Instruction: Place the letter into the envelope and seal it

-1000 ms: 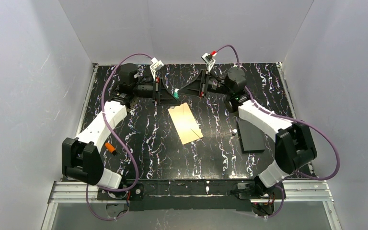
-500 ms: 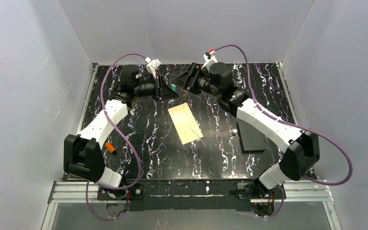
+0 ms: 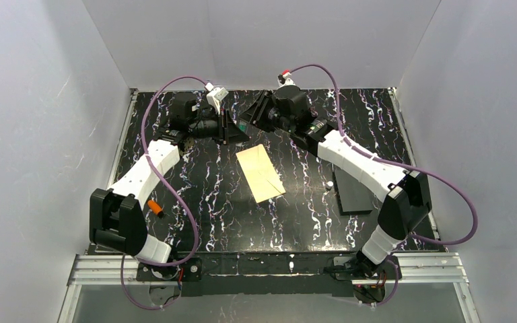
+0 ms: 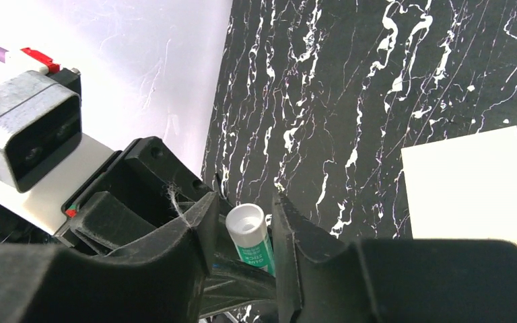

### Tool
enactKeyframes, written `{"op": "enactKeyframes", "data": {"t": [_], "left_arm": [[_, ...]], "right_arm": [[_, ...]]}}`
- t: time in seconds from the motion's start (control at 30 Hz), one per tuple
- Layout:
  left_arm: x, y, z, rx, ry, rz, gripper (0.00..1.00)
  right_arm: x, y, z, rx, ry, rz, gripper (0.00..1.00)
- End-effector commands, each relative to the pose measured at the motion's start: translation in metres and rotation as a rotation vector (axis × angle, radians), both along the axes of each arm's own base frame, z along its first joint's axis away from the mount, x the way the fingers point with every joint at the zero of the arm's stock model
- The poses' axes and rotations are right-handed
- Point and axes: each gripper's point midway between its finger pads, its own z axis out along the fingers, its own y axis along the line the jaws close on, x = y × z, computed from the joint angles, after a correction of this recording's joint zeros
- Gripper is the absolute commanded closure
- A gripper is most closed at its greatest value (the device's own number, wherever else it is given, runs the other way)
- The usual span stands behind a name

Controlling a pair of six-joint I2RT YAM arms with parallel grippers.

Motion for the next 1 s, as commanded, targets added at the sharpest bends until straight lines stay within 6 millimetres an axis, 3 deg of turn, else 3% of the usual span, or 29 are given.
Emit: {"op": "enactKeyframes", "data": {"t": [0.0,0.27,0.33,0.47,0.5,0.57,0.67,0.87,0.97], "left_arm": [[-0.005,0.0,0.031,-0.025,-0.088,-0.027,1.0],[-0.003,0.0,0.034,-0.024,-0.075,-0.017,1.0],[-0.004,0.0,0.033,-0.023,-0.072,-0.02,1.0],[-0.009,-0.001,0.034,-0.03,-0.062,-0.036,1.0],[-0.011,-0.001,0.034,-0.033,-0.058,-0.044,1.0],[-0.019,-0.002,0.04,-0.056,-0.044,-0.071,1.0],[-0.035,-0.009,0.057,-0.139,0.011,-0.149,1.0],[-0.07,-0.012,0.087,-0.251,0.073,-0.307,1.0],[-0.089,-0.009,0.102,-0.268,0.041,-0.38,1.0]], "right_arm": [[0.0,0.007,0.02,0.034,-0.014,0.012,0.6],[-0.007,0.006,0.02,0.029,-0.005,0.038,0.58],[-0.013,0.009,0.02,0.036,-0.003,0.07,0.65],[-0.013,0.004,0.023,0.02,-0.033,0.065,0.96],[-0.013,0.003,0.026,0.022,-0.054,0.072,0.99],[-0.015,0.002,0.04,0.04,-0.132,0.108,0.99],[-0.025,-0.003,0.076,0.127,-0.337,0.224,0.99],[-0.08,-0.039,0.122,0.344,-0.588,0.506,0.99],[-0.112,-0.041,0.132,0.393,-0.632,0.703,0.99]]}}
